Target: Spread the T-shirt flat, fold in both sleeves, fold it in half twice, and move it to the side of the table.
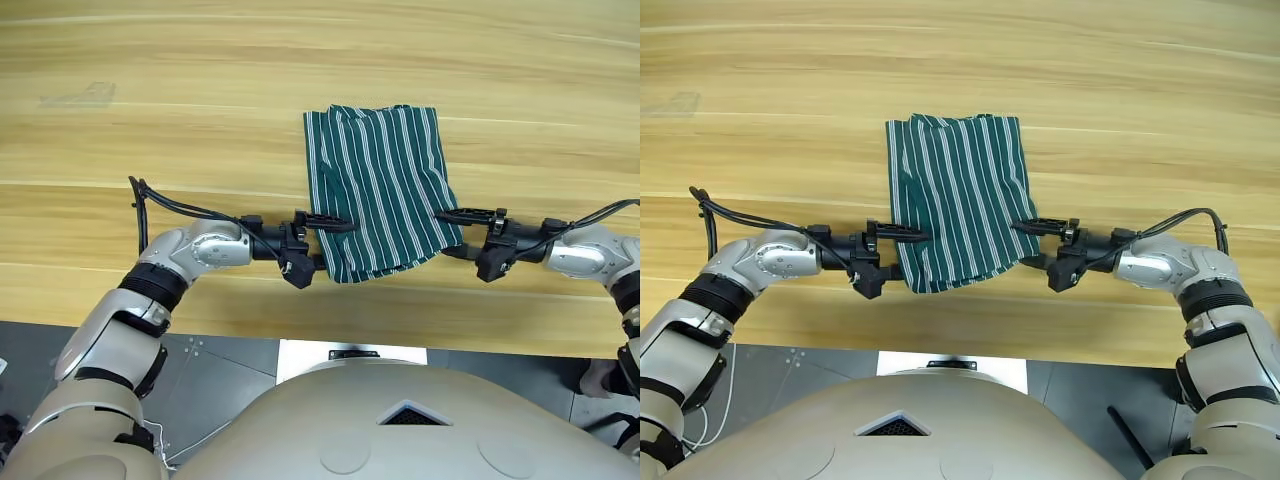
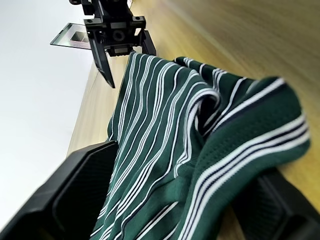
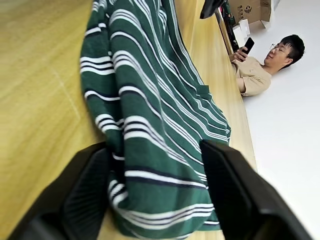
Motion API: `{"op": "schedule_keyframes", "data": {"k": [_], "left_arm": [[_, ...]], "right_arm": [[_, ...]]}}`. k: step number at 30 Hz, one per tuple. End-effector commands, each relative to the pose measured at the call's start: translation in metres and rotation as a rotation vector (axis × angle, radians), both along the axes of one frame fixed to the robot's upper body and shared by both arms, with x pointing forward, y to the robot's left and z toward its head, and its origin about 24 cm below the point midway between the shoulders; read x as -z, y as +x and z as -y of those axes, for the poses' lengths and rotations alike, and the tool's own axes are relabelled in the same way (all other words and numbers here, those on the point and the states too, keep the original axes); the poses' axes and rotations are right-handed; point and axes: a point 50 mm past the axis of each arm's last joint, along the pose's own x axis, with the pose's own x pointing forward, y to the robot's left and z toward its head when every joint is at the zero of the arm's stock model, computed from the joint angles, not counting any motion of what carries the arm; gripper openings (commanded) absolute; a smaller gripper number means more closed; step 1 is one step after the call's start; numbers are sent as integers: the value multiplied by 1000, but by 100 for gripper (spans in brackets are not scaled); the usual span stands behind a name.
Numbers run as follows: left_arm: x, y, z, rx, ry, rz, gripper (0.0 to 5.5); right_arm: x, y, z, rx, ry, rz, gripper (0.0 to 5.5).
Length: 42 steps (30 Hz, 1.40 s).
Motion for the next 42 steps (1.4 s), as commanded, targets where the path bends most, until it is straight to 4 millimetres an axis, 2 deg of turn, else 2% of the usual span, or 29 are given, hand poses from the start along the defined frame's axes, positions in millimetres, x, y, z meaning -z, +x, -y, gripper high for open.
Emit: {"op": "schedule_keyframes", "data": {"k": [1, 5, 9, 12, 20, 24, 25, 29, 42], "left_arm": [[58, -42, -24, 90, 379, -198, 372], [57, -44, -25, 95, 383, -201, 372], [58, -48, -26, 113, 386, -212, 372], [59, -53, -24, 136, 376, -227, 372], [69, -61, -16, 133, 378, -275, 372], [75, -57, -9, 84, 360, -295, 301], [76, -57, -10, 84, 368, -300, 264], [77, -57, -13, 87, 377, -299, 198], [76, -62, -25, 70, 365, -308, 89]], "right_arm": [[38, -30, 14, -17, -213, -172, 225], [39, -31, 17, 2, -214, -180, 159], [40, -32, 19, 18, -214, -187, 67], [41, -31, 15, 19, -203, -187, 35], [38, -29, -1, -27, -131, -171, 30], [37, -27, -3, -29, -120, -165, 30], [37, -27, -4, -29, -117, -164, 30], [37, -27, -5, -23, -111, -163, 30], [37, -20, -9, -12, -107, -150, 30]]}}
